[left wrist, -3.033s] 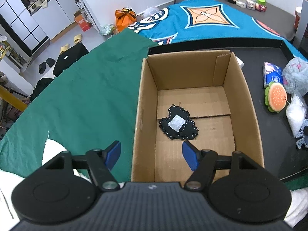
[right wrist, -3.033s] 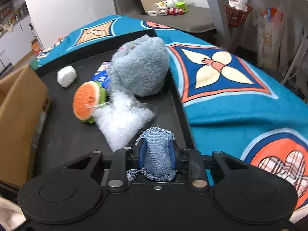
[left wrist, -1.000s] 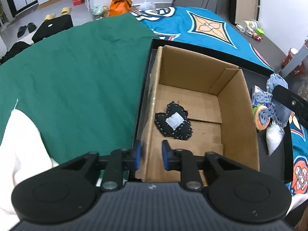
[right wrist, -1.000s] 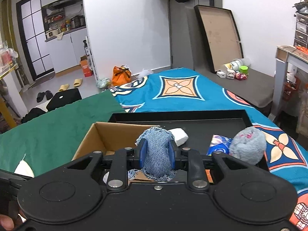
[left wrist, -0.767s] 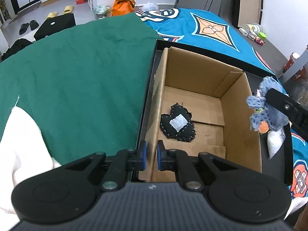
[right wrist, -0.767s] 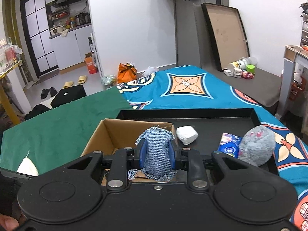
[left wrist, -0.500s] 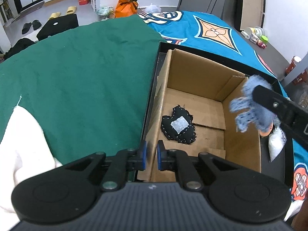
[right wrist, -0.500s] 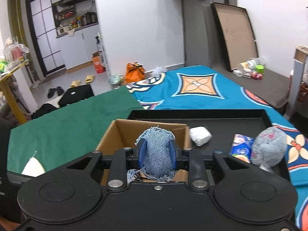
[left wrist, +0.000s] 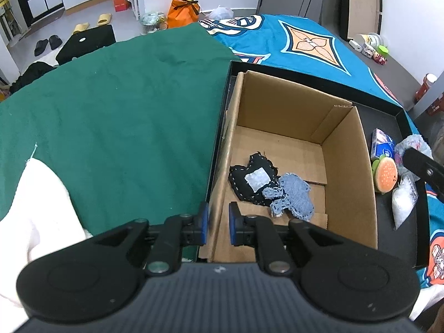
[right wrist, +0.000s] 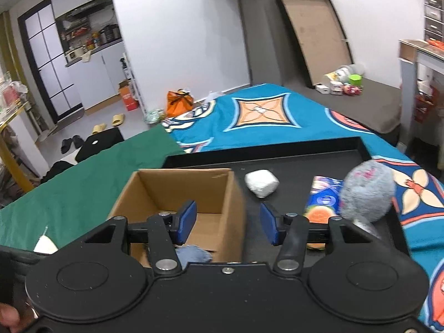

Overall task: Organize soft objects
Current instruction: 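Carry the denim plush into the box and open the right gripper, then move the right tool to the bag of white filling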

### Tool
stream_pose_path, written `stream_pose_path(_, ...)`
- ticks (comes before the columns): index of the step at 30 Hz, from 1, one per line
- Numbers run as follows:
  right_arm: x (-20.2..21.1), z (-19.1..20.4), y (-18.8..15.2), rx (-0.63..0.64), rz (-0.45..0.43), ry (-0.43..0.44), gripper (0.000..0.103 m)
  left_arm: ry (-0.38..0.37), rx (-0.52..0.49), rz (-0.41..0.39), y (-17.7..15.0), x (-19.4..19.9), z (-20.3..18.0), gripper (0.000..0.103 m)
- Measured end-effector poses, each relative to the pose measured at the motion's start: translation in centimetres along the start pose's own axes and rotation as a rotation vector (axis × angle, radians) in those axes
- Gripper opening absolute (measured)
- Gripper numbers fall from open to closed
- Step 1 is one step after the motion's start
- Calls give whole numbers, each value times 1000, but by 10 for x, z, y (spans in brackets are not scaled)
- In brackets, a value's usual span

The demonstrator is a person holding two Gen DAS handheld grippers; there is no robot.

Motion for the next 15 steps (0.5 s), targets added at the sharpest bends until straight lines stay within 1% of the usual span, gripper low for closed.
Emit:
stream_pose_path(5, 1, -23, -10, -23, 17, -25, 51, 36, -34, 2, -1, 0, -7, 14)
stream_pose_path(9, 2, -38, -19, -42, 25, -37, 52, 61, -47, -16, -2, 3, -9, 15)
stream_pose_path(12, 1, -48, -30, -67, 31, -60, 52, 67, -49, -20, -3, 5, -10, 20)
stream_pose_path(15, -1, -57, -40, -57, 31, -91, 52, 74, -64, -21, -4, 5, -14, 26)
Point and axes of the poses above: each gripper's, at about its wrist camera, not at the fingertips, and x roughly against the way its jaws point, z to its left, y to its top, the point moved 4 cm from there along -x, roughly the way its jaws point, and after that the axes turned 5 degrees about x, right-handed, at the moved point
